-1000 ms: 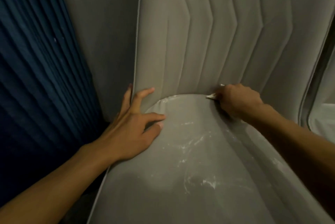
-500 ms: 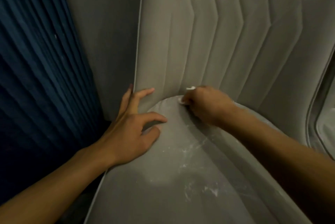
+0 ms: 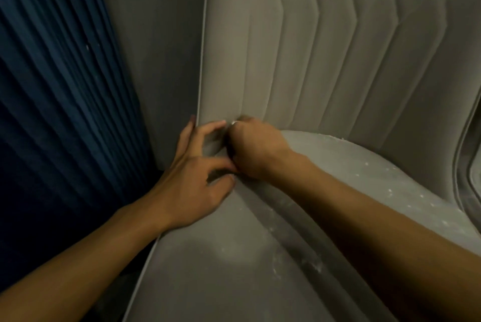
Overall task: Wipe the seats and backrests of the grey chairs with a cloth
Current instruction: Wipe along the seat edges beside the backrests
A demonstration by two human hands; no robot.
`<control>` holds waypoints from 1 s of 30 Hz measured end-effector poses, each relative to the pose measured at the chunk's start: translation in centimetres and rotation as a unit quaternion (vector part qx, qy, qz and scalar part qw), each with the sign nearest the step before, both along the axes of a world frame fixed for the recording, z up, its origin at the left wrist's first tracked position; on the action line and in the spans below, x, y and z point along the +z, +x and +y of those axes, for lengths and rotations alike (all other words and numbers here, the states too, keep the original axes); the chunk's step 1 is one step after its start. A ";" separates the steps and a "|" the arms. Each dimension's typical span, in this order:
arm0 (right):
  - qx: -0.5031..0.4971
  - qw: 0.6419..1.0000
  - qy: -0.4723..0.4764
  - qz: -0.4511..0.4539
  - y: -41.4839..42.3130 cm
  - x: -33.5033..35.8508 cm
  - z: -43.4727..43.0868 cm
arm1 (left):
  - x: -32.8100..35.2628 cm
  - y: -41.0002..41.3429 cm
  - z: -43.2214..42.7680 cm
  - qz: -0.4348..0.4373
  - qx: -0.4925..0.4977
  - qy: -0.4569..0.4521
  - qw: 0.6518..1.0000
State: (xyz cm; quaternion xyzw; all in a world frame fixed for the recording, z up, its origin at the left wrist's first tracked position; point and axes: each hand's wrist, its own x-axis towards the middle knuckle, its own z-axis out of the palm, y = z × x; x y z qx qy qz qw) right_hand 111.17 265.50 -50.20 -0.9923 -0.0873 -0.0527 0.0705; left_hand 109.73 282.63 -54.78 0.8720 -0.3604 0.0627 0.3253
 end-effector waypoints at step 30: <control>-0.233 0.971 -0.051 0.016 -2.7 1.7 -9.1 | -0.5 -0.5 0.0 -0.005 0.014 -0.024 1.000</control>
